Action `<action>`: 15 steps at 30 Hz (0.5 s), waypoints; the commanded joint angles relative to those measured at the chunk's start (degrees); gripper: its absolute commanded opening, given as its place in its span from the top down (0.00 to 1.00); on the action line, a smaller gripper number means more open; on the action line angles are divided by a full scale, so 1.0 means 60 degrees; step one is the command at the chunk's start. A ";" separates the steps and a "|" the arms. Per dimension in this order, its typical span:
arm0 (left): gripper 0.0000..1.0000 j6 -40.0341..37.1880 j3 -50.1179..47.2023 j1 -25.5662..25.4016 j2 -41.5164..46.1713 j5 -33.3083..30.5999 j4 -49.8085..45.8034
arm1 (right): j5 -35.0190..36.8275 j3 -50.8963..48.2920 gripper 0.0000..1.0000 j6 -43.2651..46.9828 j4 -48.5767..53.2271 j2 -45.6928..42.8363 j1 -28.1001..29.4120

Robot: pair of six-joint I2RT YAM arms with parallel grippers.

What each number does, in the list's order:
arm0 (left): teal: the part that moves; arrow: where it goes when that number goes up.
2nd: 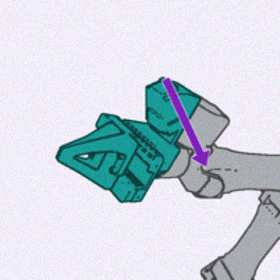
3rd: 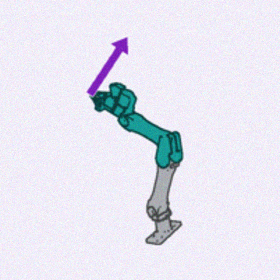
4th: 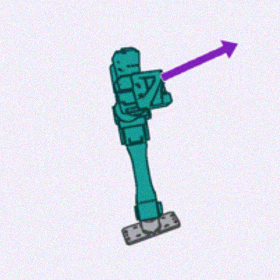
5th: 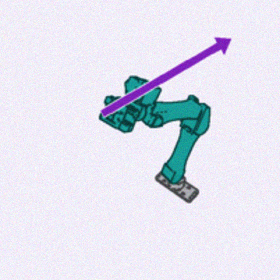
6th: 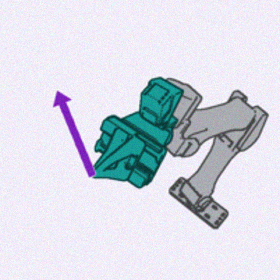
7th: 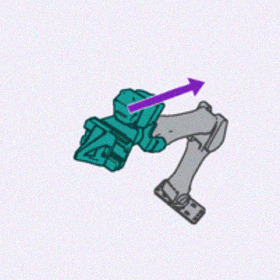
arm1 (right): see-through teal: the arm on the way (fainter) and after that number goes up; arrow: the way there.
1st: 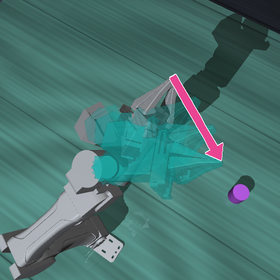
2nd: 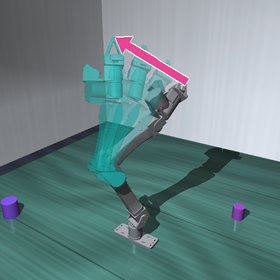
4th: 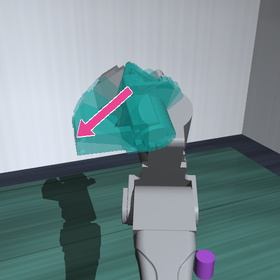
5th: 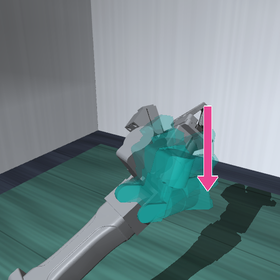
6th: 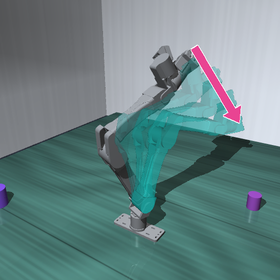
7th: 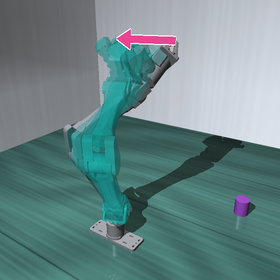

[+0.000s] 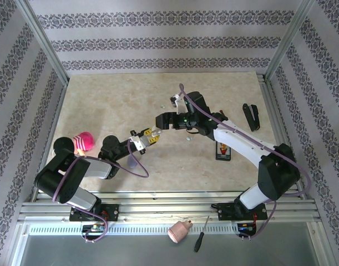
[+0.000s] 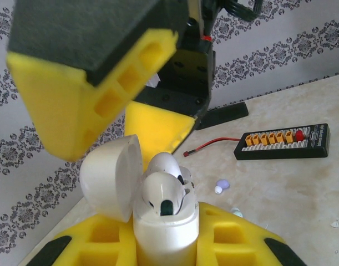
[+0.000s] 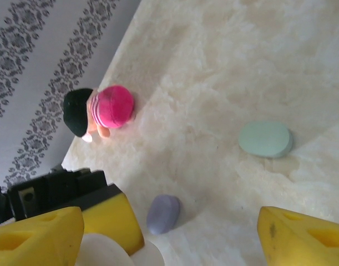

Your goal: Insert the wireless bluetooth earbuds into the charging case

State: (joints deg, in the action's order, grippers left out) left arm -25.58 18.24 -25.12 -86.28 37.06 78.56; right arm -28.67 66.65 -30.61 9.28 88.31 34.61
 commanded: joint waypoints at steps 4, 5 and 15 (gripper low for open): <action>1.00 -0.0093 0.0091 -0.0036 0.0116 -0.0082 0.0471 | -0.0589 0.0130 0.19 0.0930 0.1051 -0.0191 -0.0014; 1.00 -0.0056 0.0088 -0.0036 0.0126 -0.0083 0.0470 | -0.0613 0.0025 0.18 0.1047 0.1117 -0.0307 -0.0023; 1.00 0.0245 0.0077 -0.0037 0.0187 0.0141 0.0465 | -0.0365 -0.0236 0.18 0.3311 0.1616 -0.1783 -0.0010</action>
State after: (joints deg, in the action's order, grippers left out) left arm -25.23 18.24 -25.12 -86.26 36.91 78.54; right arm -30.96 65.89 -18.94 17.93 81.78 34.26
